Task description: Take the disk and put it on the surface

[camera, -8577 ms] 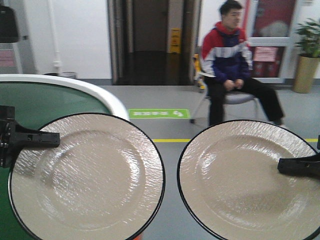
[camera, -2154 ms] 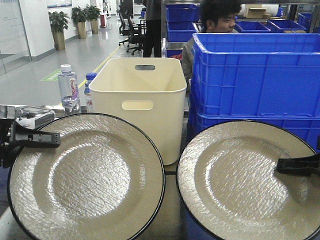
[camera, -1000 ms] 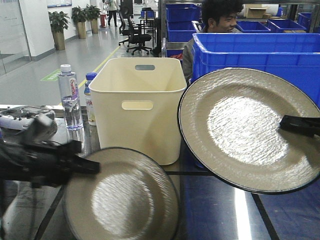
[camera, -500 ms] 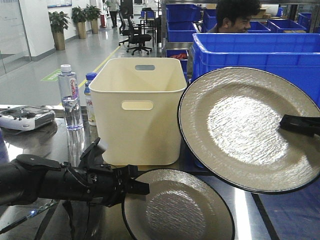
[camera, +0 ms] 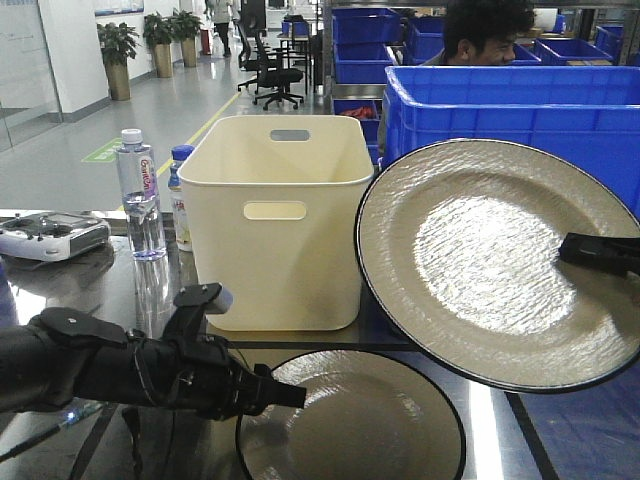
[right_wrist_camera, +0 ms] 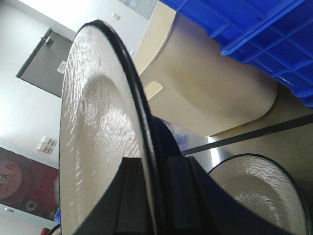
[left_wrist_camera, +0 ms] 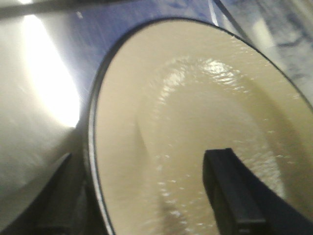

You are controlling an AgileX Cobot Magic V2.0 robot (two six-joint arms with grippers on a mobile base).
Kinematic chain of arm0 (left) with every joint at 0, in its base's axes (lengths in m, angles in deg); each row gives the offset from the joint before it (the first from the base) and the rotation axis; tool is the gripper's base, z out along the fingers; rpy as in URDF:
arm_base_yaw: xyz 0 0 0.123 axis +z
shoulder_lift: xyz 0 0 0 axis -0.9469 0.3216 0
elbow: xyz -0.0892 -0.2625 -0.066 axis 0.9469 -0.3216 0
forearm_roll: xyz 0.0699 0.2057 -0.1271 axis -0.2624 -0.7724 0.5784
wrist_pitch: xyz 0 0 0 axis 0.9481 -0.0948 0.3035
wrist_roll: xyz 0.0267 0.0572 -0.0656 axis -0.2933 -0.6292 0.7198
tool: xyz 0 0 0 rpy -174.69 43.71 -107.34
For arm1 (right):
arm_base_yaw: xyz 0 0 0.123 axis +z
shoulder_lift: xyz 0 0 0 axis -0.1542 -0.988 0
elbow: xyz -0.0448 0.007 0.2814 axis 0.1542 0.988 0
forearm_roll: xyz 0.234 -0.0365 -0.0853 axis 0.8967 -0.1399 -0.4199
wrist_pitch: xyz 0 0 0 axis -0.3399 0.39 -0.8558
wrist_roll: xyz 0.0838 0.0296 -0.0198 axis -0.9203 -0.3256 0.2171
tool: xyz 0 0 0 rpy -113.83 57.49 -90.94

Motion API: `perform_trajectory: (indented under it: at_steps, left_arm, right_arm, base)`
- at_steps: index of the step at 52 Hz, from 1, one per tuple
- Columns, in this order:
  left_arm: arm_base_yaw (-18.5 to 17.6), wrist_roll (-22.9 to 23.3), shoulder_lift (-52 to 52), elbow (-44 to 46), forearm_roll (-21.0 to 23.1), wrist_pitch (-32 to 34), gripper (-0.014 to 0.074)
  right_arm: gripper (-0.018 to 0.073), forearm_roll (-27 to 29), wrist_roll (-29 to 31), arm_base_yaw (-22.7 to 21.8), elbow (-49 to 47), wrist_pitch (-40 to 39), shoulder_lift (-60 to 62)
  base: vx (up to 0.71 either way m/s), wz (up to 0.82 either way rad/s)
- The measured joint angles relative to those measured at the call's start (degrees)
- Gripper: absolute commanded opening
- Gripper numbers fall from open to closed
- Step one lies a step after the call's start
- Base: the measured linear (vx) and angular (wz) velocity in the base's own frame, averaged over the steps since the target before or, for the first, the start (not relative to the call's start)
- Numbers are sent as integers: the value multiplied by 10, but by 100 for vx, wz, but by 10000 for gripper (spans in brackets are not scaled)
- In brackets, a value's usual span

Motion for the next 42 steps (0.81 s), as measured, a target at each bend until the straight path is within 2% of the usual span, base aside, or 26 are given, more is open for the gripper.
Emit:
perform_trajectory:
  at_steps: [10, 17, 23, 32, 33, 42]
  left_arm:
    - [13, -26, -45, 0, -22, 58, 594]
    - [40, -27, -95, 0, -33, 47, 552]
    - [64, -25, -155, 0, -36, 5, 414]
    - [82, -19, -264, 0, -52, -69, 8]
    - [82, -19, -272, 0, -55, -73, -12]
    - [82, -12, -350, 0, -73, -89, -8]
  right_arm:
    - [-9, -32, 0, 12, 0, -7, 0]
    - [-9, -72, 0, 50, 0, -39, 0]
    - [-9, -116, 0, 91, 0, -91, 0]
    - [-9, -140, 0, 177, 0, -165, -27]
    - [-8, -140, 0, 189, 0, -171, -34]
    - [41, -127, 6, 275, 0, -245, -105]
  base:
    - [0, 0]
    - [0, 0]
    - [0, 0]
    - [0, 0]
    - [0, 0]
    - [0, 0]
